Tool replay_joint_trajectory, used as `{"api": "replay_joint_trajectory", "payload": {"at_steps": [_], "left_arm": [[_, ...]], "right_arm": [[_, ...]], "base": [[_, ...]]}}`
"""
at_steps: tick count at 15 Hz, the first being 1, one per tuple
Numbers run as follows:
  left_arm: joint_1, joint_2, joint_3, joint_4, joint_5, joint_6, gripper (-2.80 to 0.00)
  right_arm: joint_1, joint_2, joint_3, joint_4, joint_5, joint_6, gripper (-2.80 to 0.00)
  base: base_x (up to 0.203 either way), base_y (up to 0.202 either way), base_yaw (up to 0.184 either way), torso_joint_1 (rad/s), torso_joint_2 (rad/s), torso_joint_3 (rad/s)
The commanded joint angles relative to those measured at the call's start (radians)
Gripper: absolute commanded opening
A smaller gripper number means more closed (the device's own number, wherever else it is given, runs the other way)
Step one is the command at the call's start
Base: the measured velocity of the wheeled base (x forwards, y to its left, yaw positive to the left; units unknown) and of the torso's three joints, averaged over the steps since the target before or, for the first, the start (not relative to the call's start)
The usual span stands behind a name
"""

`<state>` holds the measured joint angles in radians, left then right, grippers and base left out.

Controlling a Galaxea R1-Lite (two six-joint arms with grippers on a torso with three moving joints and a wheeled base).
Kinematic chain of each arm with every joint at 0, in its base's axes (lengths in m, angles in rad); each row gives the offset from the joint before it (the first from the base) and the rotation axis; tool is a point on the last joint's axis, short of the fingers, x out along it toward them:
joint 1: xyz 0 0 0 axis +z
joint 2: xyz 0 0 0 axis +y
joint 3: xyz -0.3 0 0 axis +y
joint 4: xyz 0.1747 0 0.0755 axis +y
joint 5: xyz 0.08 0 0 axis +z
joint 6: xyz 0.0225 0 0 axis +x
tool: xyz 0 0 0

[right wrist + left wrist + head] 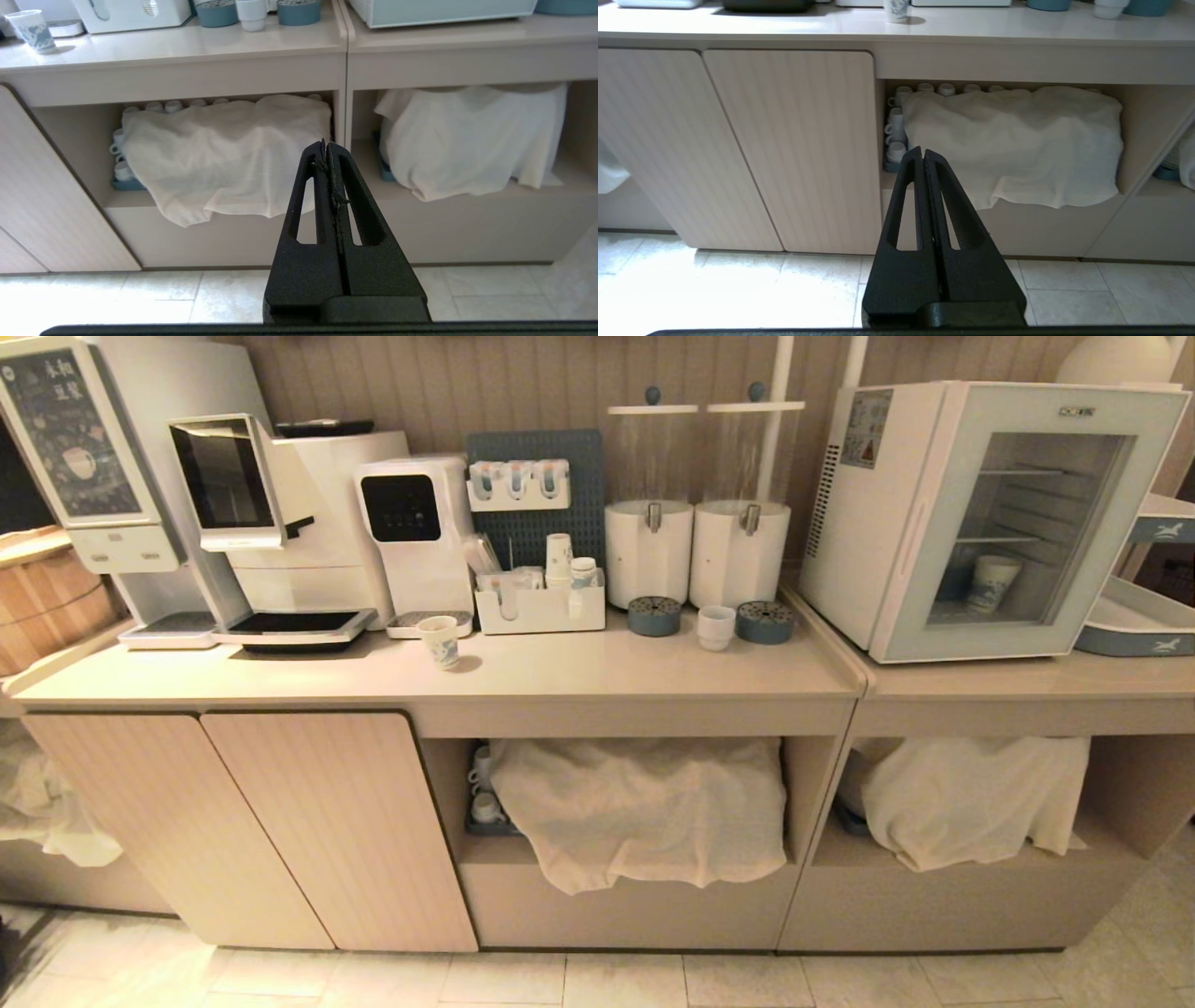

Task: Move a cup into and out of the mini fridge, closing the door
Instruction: Open the freezer door

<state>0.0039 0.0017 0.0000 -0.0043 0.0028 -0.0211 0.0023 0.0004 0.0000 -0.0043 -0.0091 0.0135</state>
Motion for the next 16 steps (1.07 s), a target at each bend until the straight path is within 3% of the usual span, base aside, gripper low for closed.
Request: {"api": "replay_joint_trajectory", "payload": {"at_steps": [1,16], "left_arm": [[0.001,0.0,0.0,0.0,0.0,-0.001,-2.8],[0.002,0.0,0.0,0.0,-0.001,0.0,-2.8]], "right_arm": [[0.001,0.001,0.0,0.0,-0.002,0.0,-2.8],[0.001,0.001,0.0,0.0,0.0,0.0,-2.8]], "base": [[0.002,-0.094,0.015,0.002,0.0,0.002],[0.0,-0.194,-0.011,0.003,0.0,0.002]]}}
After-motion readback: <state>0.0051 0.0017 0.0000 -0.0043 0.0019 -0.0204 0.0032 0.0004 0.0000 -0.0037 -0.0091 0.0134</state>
